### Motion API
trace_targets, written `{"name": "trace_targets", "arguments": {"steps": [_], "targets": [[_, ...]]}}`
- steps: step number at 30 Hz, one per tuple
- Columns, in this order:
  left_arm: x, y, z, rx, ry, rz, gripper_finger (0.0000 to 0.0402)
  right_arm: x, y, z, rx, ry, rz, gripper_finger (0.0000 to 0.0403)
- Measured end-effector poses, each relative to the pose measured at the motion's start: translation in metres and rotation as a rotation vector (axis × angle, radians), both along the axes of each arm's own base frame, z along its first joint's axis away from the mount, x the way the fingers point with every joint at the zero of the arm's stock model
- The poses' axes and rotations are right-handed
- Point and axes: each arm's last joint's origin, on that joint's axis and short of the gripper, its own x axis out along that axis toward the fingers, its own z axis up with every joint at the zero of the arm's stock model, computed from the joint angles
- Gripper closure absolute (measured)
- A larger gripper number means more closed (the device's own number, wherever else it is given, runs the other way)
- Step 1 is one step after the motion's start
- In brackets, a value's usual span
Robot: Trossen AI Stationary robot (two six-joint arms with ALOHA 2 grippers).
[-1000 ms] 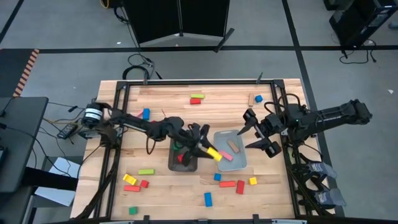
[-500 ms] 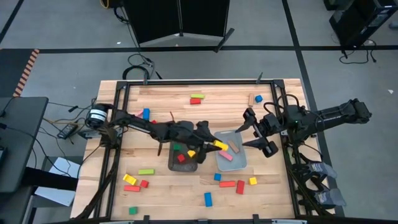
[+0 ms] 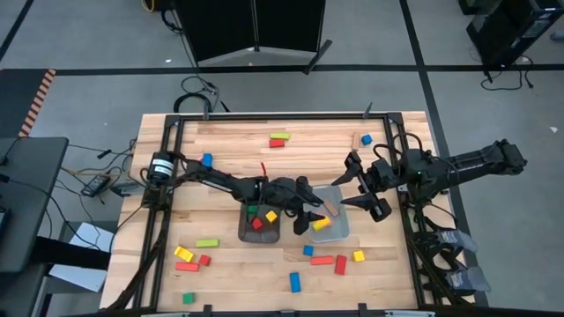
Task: Sort blocks by size
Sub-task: Put the top small blue block into the black bin
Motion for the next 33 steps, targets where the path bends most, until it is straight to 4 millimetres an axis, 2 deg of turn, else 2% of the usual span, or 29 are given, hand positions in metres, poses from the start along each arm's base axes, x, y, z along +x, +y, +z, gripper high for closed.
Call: {"name": "trace_targets", "arguments": {"steps": [4,9,14,18,26,33], "targets": [[-0.008,0.005,0.015,0.01,-0.045,0.062,0.0115,0.002,-0.004,-0.009,0.013,0.096,-0.159,0.0149],[-0.044,0.008,0.042,0.055,-0.17,0.154,0.0127,0.002,-0.019,-0.032,0.086,0.332,-0.603,0.0149],[-0.095,0.012,0.045,0.027,-0.249,0.215,0.0145,-0.006,-0.045,-0.057,0.222,0.538,-0.949,0.0149],[-0.128,0.011,0.036,-0.004,-0.283,0.241,0.0153,-0.014,-0.073,-0.074,0.315,0.687,-1.137,0.0149],[-0.172,0.003,0.028,-0.036,-0.342,0.254,0.0154,-0.032,-0.131,-0.106,0.471,0.985,-1.321,0.0149],[-0.192,-0.002,0.023,-0.042,-0.361,0.261,0.0154,-0.04,-0.165,-0.132,0.502,1.165,-1.411,0.0149]]}}
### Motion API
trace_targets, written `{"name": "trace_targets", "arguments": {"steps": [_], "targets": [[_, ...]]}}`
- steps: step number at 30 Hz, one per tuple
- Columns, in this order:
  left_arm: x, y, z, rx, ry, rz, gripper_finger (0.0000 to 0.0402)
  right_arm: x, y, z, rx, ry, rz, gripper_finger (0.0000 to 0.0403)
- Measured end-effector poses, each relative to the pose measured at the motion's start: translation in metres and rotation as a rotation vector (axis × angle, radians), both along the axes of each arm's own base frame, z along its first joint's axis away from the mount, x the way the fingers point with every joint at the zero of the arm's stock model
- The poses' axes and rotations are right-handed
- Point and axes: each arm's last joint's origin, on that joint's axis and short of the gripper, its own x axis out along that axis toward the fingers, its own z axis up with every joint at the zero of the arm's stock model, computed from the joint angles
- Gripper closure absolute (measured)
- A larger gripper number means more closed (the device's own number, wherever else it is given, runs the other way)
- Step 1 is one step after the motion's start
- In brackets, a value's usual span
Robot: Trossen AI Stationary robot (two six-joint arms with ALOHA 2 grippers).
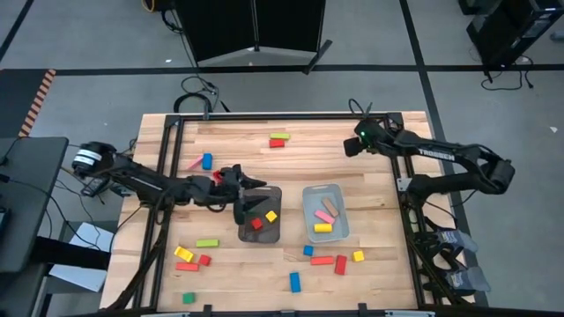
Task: Sort blocks by size
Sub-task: Put the top small blue block into the black bin
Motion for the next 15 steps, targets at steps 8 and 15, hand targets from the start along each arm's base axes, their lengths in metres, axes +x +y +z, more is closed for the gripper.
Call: {"name": "trace_targets", "arguments": {"steps": [8,15], "targets": [[-0.012,-0.006,0.006,0.018,-0.037,-0.003,0.0154,-0.011,-0.025,-0.019,0.036,0.105,-0.096,0.0149],[-0.017,-0.006,0.002,0.018,-0.034,-0.006,0.0154,-0.014,-0.038,-0.037,0.074,0.162,-0.132,0.0149]]}}
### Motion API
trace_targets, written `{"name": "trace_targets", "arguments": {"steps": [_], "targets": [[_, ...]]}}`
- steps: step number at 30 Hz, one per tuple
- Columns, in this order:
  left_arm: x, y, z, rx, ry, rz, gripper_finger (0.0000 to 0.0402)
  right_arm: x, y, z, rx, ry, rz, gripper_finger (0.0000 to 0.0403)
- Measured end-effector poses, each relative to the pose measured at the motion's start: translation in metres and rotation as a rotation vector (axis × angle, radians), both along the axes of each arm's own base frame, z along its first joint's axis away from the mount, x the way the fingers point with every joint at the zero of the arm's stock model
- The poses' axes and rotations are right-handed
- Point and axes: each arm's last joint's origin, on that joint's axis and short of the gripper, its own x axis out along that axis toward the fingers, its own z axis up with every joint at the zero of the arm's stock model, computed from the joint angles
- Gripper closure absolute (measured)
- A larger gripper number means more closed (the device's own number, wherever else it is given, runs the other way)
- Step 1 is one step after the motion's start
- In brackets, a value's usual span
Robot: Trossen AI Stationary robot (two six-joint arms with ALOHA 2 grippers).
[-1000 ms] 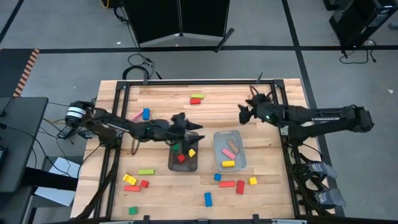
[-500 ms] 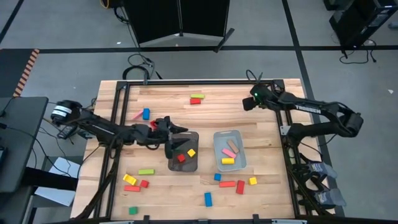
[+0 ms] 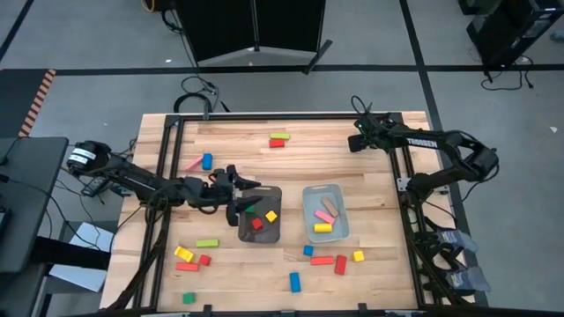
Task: Sort blocks by size
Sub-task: Put the top small blue block into the black bin
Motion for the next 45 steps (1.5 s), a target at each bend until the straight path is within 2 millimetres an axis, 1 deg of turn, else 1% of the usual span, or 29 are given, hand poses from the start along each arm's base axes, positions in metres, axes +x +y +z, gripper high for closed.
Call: {"name": "trace_targets", "arguments": {"steps": [8,20,23,25,30,31,35,37,39,42,45], "targets": [[-0.003,-0.001,-0.003,-0.007,-0.012,-0.004,0.0154,0.005,-0.007,-0.006,-0.014,0.05,-0.02,0.0149],[-0.003,-0.001,-0.003,-0.004,-0.01,-0.006,0.0154,0.017,-0.005,-0.019,-0.016,0.071,-0.01,0.0154],[-0.003,-0.001,-0.003,-0.004,-0.01,-0.007,0.0154,0.018,-0.005,-0.022,-0.023,0.091,-0.013,0.0169],[-0.003,-0.001,-0.003,-0.004,-0.009,-0.008,0.0154,0.018,-0.005,-0.022,-0.027,0.09,-0.017,0.0187],[-0.003,-0.002,-0.003,-0.003,-0.008,-0.013,0.0154,0.018,-0.005,-0.021,-0.038,0.088,-0.021,0.0253],[-0.003,-0.002,-0.003,-0.003,-0.008,-0.013,0.0154,0.018,-0.006,-0.021,-0.041,0.09,-0.021,0.026],[-0.003,-0.002,-0.003,-0.005,-0.006,-0.013,0.0154,0.018,-0.004,-0.019,-0.035,0.103,0.002,0.026],[-0.003,-0.002,-0.004,-0.01,-0.007,-0.013,0.0154,0.018,-0.001,-0.015,-0.026,0.098,0.026,0.026],[-0.003,-0.002,-0.004,-0.02,-0.008,-0.016,0.0154,0.021,0.005,-0.005,-0.055,0.058,0.055,0.026],[-0.003,-0.003,-0.004,-0.02,-0.006,-0.02,0.0154,0.026,0.016,0.017,-0.113,-0.048,0.114,0.026],[-0.003,-0.003,-0.004,-0.014,-0.005,-0.019,0.0154,0.028,0.03,0.047,-0.195,-0.209,0.197,0.026]]}}
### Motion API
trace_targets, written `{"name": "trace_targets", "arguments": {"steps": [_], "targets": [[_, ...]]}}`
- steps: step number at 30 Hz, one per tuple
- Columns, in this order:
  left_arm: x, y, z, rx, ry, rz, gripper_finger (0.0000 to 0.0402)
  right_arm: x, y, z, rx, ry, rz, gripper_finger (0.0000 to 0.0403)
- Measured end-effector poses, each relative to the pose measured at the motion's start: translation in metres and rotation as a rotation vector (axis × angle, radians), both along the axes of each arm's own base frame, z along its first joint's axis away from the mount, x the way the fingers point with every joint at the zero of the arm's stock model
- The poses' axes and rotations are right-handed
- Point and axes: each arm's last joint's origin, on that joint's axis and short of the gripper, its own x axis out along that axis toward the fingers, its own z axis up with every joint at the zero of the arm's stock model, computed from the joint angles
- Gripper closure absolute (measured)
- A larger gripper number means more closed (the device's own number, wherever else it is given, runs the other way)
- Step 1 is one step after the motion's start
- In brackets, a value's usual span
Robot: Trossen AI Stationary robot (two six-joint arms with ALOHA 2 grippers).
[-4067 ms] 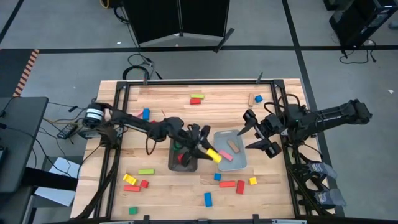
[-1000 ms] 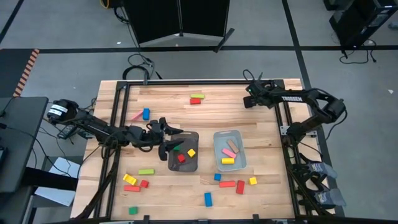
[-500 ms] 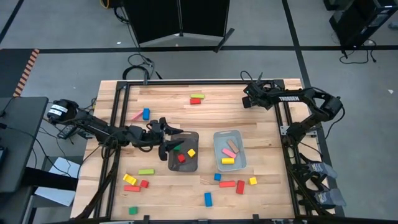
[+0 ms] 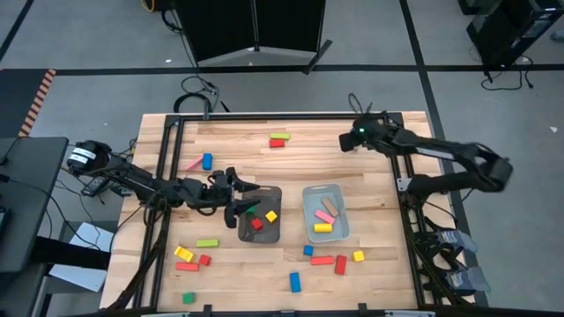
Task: Sort blocks by size
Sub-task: Put the top small blue block into the black bin
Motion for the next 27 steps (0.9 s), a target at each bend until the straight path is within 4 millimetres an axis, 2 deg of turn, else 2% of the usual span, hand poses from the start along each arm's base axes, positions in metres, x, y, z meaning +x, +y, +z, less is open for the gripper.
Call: {"name": "trace_targets", "arguments": {"steps": [4,8,11,14,17,21,27], "targets": [[0.0,0.0,0.0,0.009,0.001,0.001,0.0154,0.004,0.025,0.044,-0.114,-0.283,0.261,0.026],[0.0,0.0,0.0,0.014,0.002,0.001,0.0154,0.008,0.053,0.087,-0.241,-0.599,0.648,0.026],[0.0,0.0,0.0,0.017,0.002,0.001,0.0154,0.009,0.073,0.11,-0.318,-0.785,0.934,0.026],[0.0,0.0,0.0,0.018,0.003,0.001,0.0154,0.013,0.091,0.123,-0.369,-0.907,1.187,0.026],[0.0,0.0,0.0,0.019,0.003,0.001,0.0154,0.02,0.105,0.127,-0.396,-0.965,1.318,0.026],[0.0,0.0,0.0,0.019,0.001,0.003,0.0154,0.037,0.116,0.119,-0.355,-0.962,1.323,0.026],[0.0,0.0,0.001,0.018,-0.005,0.01,0.0154,0.087,0.152,0.073,-0.224,-0.823,1.264,0.026]]}}
